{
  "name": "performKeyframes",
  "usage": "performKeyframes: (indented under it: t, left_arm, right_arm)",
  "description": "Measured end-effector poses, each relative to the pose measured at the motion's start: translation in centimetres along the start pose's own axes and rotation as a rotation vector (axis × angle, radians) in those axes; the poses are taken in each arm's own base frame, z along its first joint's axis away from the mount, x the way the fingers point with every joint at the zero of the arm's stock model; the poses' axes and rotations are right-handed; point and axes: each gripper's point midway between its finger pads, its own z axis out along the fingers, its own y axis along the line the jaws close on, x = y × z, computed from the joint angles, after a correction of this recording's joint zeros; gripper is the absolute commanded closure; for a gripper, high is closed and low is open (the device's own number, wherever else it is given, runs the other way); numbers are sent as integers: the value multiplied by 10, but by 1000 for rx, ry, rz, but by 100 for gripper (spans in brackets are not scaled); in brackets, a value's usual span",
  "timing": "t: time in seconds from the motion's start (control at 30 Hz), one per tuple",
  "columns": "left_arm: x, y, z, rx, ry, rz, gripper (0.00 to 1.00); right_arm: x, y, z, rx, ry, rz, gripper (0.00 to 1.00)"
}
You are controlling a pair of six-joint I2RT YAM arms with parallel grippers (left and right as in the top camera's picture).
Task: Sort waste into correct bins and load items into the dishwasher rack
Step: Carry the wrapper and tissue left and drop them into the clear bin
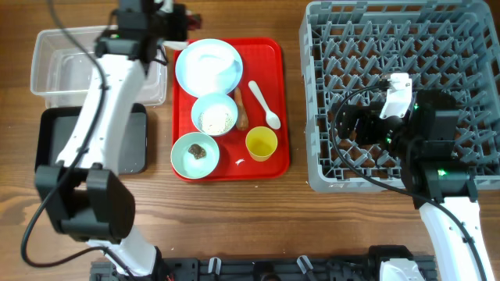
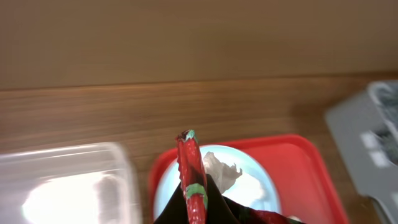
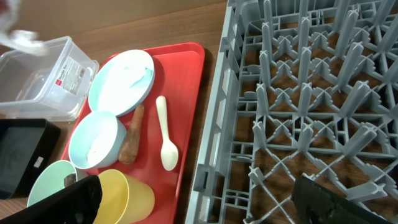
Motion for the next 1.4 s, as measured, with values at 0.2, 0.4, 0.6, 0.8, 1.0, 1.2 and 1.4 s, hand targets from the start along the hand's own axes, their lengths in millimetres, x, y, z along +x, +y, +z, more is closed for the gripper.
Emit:
performKeyframes:
  t: [0.2, 0.4, 0.6, 0.8, 1.0, 1.2, 1.4]
  left_arm:
    - [5, 68, -7, -113, 15, -81, 96]
    - [15, 136, -13, -216, 25, -161, 59]
    - [62, 173, 23, -255, 139, -229, 0]
    - [71, 174, 34, -252, 159, -232, 0]
    - [50, 145, 21, -159, 117, -214, 0]
    - [25, 45, 14, 121, 77, -105, 8]
    - [49, -33, 43, 235, 146, 5, 10]
  right_arm:
    - [0, 0, 0, 0, 0, 0, 0]
    - [3, -2, 4, 2, 15, 14, 0]
    - [8, -7, 13, 7, 47, 41, 0]
    - [8, -8, 16, 8, 47, 50, 1]
    - [8, -8, 16, 8, 47, 50, 0]
    - [8, -7, 16, 8, 46, 50, 0]
    - [8, -7, 16, 8, 46, 50, 0]
